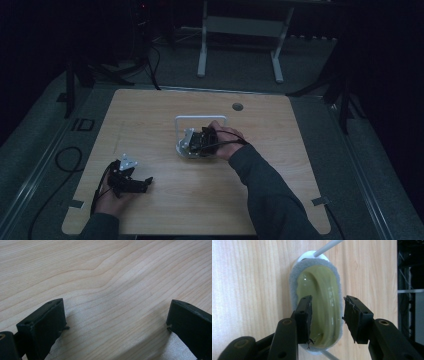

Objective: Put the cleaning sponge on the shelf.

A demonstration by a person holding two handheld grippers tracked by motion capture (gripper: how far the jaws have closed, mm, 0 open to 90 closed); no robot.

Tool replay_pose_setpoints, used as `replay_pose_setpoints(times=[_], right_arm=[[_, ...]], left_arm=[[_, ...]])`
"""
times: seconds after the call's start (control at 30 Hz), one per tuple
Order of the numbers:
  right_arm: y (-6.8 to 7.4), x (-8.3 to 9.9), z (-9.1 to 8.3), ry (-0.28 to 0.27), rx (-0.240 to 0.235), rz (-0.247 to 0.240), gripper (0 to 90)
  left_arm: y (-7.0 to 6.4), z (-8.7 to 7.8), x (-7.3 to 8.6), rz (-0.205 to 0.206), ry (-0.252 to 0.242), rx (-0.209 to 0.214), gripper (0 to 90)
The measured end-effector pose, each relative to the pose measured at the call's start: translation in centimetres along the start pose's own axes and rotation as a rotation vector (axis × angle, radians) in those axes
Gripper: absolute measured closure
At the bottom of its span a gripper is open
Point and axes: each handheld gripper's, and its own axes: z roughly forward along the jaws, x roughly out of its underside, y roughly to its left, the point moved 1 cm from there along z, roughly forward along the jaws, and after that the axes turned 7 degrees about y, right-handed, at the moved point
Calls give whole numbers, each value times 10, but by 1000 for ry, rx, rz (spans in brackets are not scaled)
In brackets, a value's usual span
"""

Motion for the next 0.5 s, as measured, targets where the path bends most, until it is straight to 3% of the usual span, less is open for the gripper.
replay_pose_setpoints(times=[0.5], right_arm=[[12,8,-10,-63,-98,28,571]], left_arm=[[0,0,0,-1,0,0,23]])
